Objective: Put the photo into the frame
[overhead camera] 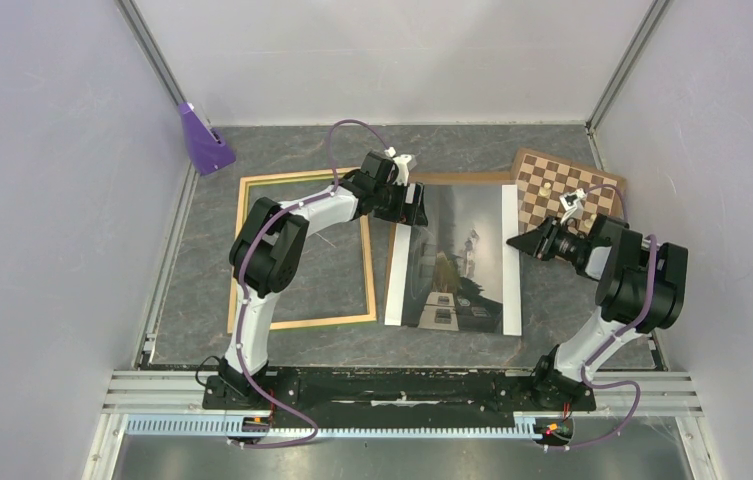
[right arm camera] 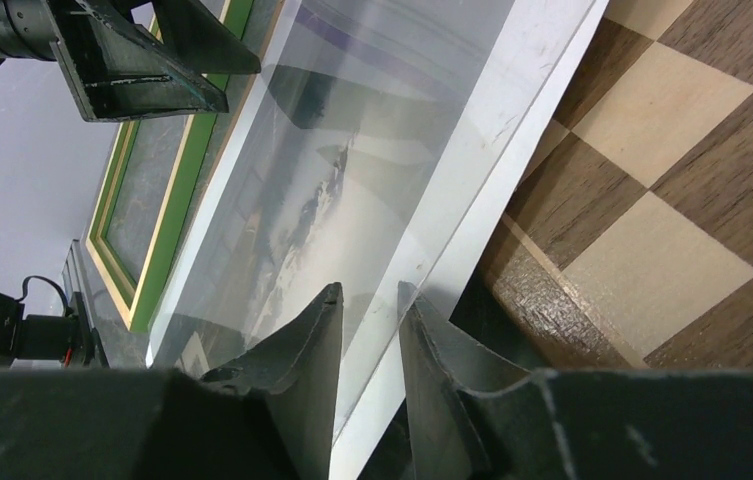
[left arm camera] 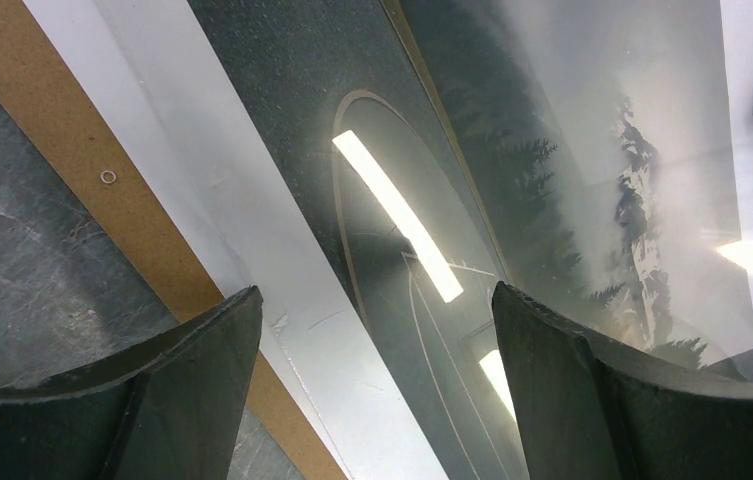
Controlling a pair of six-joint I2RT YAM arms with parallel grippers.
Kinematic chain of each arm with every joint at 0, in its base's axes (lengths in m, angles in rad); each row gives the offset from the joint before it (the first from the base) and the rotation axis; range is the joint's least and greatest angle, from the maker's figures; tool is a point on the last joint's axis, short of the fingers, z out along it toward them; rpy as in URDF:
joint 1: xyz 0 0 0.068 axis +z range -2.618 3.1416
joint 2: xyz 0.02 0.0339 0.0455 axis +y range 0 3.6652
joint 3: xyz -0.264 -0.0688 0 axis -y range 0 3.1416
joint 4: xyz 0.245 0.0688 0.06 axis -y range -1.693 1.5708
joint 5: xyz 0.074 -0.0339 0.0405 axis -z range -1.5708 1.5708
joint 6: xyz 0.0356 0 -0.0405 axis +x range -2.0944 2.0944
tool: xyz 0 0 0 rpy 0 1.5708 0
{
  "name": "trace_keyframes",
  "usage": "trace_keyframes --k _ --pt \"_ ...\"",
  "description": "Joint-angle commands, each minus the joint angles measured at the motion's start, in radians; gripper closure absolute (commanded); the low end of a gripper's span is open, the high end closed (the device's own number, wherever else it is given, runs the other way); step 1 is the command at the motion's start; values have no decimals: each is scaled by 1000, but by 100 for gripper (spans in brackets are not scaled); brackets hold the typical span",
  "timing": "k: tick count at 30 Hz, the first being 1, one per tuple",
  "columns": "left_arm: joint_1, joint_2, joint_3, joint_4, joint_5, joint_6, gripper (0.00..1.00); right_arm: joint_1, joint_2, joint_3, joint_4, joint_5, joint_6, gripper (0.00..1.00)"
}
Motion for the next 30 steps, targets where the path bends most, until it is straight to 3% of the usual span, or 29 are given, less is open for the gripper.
trace_keyframes --k 1,12,16,30 --pt "-36 29 -36 -20 0 -3 9 12 25 39 -68 11 -65 71" --pt "-35 5 -37 -23 -15 10 8 -5 1 74 -69 -23 -29 92" --pt "-35 -19 -28 -36 -23 27 3 -16 -31 89 -68 -17 -7 99" --pt "47 -219 -12 -111 46 146 3 -27 -153 91 -50 -34 98 100"
